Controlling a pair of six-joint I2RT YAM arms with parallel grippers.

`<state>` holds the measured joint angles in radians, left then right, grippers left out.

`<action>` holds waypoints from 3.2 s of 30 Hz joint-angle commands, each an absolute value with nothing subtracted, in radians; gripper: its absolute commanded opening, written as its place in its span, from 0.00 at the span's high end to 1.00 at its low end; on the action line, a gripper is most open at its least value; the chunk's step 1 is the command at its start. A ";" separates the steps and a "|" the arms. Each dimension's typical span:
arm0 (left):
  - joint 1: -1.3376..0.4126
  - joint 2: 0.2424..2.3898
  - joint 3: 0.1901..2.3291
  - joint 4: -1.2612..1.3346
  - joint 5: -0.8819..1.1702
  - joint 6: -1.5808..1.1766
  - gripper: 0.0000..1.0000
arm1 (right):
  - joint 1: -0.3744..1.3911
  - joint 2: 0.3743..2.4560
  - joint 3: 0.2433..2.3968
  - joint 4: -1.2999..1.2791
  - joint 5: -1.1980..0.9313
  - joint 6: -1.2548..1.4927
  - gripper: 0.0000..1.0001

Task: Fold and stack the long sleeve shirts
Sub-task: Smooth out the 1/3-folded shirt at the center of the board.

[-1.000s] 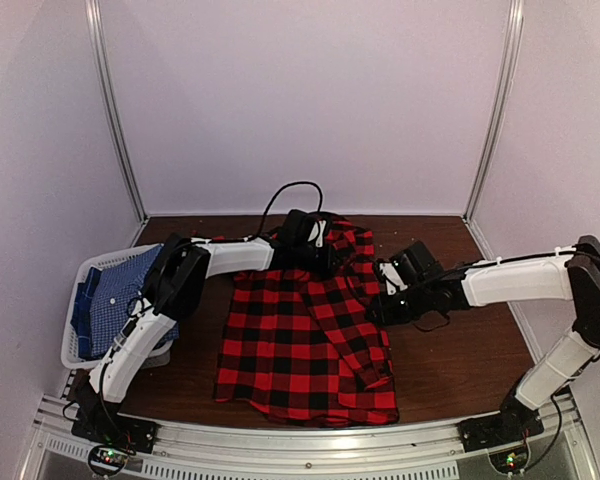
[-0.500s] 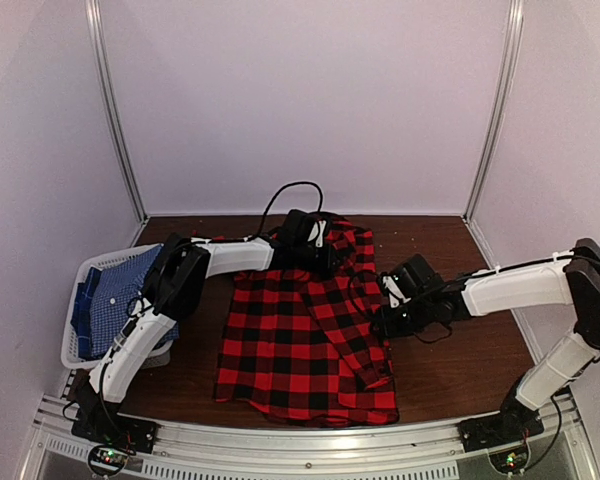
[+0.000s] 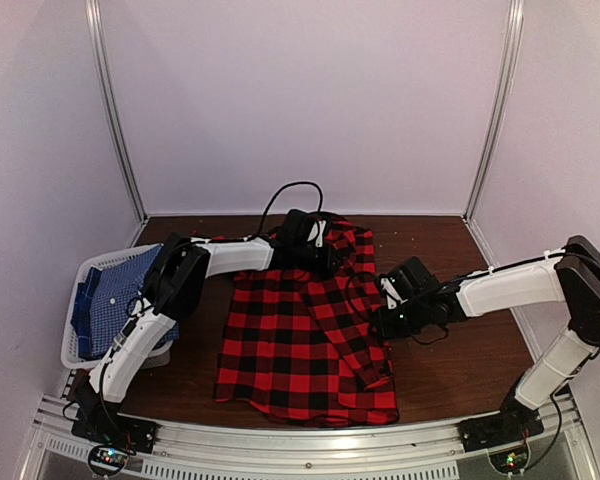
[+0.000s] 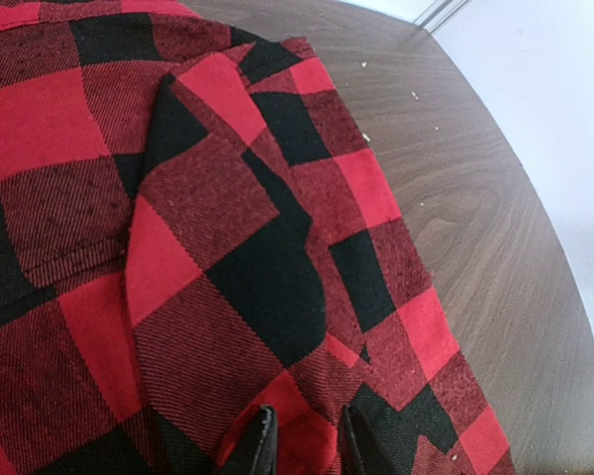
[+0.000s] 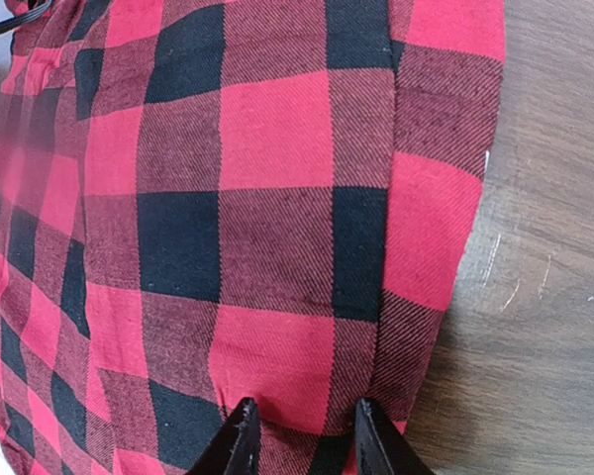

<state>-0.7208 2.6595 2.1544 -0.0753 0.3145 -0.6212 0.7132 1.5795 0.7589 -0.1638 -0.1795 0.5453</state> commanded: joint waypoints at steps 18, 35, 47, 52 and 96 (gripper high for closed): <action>-0.710 2.649 2.155 -0.025 0.326 -0.622 0.77 | 0.756 1.504 0.736 -0.215 -0.145 0.597 1.00; -0.704 2.649 2.176 -0.035 0.343 -0.612 0.76 | 0.766 1.465 0.725 -0.246 -0.093 0.620 0.64; -0.701 2.593 2.223 -0.064 0.334 -0.570 0.71 | 0.776 1.431 0.831 -0.276 -0.030 0.598 0.64; -0.688 2.529 2.225 -0.081 0.322 -0.566 0.69 | 0.752 1.548 0.924 -0.195 -0.102 0.579 0.65; -0.626 1.787 1.322 -0.148 0.187 -0.568 0.69 | 0.410 1.898 1.081 -0.042 -0.282 0.518 0.62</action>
<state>-0.6247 1.8580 1.3857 -0.1406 0.2165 -0.5667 0.4046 1.8587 1.0687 -0.0246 -0.2577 0.5415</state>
